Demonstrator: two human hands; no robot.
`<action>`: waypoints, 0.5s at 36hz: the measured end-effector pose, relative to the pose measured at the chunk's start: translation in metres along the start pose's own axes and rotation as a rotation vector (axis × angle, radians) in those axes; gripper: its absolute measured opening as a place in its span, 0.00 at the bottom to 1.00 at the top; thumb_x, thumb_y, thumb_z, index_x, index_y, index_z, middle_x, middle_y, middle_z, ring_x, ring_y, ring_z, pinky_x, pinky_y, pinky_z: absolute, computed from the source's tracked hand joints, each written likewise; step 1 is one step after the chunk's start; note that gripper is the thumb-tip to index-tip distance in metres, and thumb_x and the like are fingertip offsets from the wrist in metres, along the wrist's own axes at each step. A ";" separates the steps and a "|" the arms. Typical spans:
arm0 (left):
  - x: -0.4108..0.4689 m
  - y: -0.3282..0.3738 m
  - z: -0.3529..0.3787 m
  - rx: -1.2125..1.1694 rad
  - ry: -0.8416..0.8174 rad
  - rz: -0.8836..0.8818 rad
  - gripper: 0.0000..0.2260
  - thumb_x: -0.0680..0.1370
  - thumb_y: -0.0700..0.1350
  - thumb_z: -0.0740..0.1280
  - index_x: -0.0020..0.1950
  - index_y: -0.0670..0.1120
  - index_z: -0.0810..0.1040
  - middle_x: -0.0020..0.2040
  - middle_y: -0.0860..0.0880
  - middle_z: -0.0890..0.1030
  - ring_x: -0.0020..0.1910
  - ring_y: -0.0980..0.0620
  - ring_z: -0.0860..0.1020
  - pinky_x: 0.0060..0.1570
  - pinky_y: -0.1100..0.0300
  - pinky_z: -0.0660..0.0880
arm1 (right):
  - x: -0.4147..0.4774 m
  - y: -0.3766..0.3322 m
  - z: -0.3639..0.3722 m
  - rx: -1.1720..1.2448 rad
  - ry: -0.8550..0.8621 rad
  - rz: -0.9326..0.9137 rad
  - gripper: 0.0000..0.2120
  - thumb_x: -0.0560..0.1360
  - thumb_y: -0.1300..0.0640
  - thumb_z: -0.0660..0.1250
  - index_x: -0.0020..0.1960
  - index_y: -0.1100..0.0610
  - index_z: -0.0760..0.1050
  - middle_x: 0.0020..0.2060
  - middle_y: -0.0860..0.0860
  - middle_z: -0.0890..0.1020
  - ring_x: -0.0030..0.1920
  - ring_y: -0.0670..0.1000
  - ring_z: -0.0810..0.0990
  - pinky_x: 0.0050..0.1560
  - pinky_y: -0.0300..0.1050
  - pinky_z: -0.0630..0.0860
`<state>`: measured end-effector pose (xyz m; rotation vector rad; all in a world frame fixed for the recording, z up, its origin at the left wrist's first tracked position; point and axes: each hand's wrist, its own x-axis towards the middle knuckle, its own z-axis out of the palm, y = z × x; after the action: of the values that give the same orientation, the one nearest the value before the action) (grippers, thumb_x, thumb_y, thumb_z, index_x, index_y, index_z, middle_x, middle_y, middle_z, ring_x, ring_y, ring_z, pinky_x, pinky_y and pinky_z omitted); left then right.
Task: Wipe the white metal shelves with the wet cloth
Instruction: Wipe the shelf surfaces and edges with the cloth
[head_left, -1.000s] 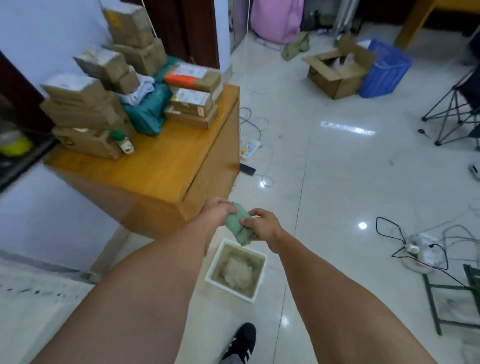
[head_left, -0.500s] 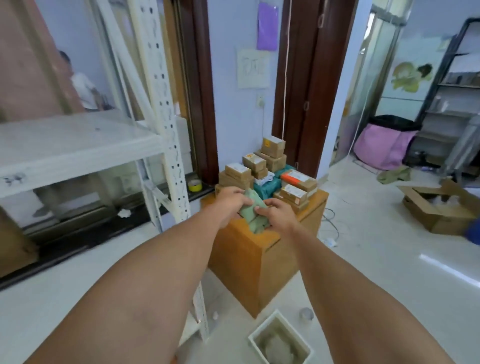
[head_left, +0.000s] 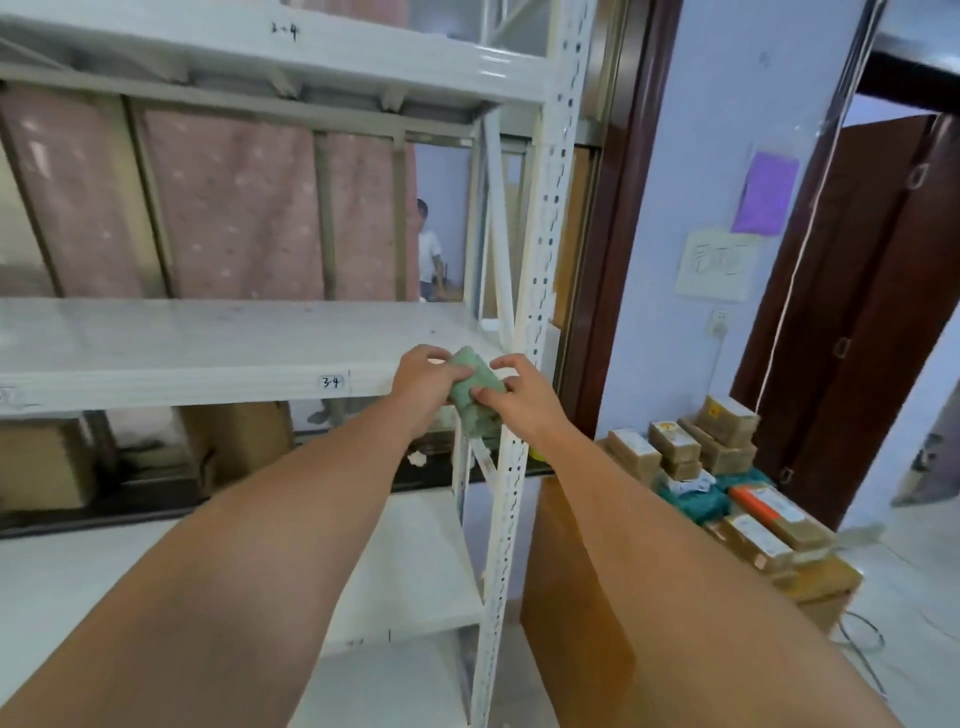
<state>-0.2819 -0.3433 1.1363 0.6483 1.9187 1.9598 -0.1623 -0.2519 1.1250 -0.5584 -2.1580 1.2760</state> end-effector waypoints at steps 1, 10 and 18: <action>0.004 0.000 -0.004 -0.035 0.042 0.010 0.18 0.71 0.43 0.78 0.57 0.45 0.76 0.49 0.47 0.81 0.45 0.50 0.82 0.46 0.54 0.82 | 0.005 -0.006 0.006 0.015 0.008 -0.020 0.19 0.73 0.52 0.74 0.60 0.48 0.70 0.46 0.54 0.83 0.44 0.53 0.85 0.47 0.51 0.83; 0.038 0.003 -0.022 0.317 0.184 0.262 0.14 0.73 0.40 0.73 0.57 0.48 0.78 0.56 0.49 0.78 0.52 0.51 0.78 0.51 0.58 0.74 | 0.049 -0.024 0.039 0.084 0.235 -0.055 0.12 0.78 0.60 0.67 0.58 0.48 0.72 0.44 0.51 0.80 0.39 0.46 0.80 0.27 0.29 0.70; 0.079 -0.014 -0.005 0.928 0.022 0.639 0.12 0.79 0.45 0.64 0.62 0.48 0.79 0.56 0.49 0.77 0.56 0.49 0.75 0.49 0.52 0.77 | 0.103 -0.012 0.039 -0.111 0.365 0.013 0.12 0.78 0.59 0.66 0.60 0.49 0.71 0.45 0.51 0.81 0.43 0.53 0.80 0.35 0.44 0.75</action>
<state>-0.3525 -0.3048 1.1300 1.6335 2.8568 1.1954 -0.2662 -0.2209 1.1471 -0.7862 -1.9268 0.9755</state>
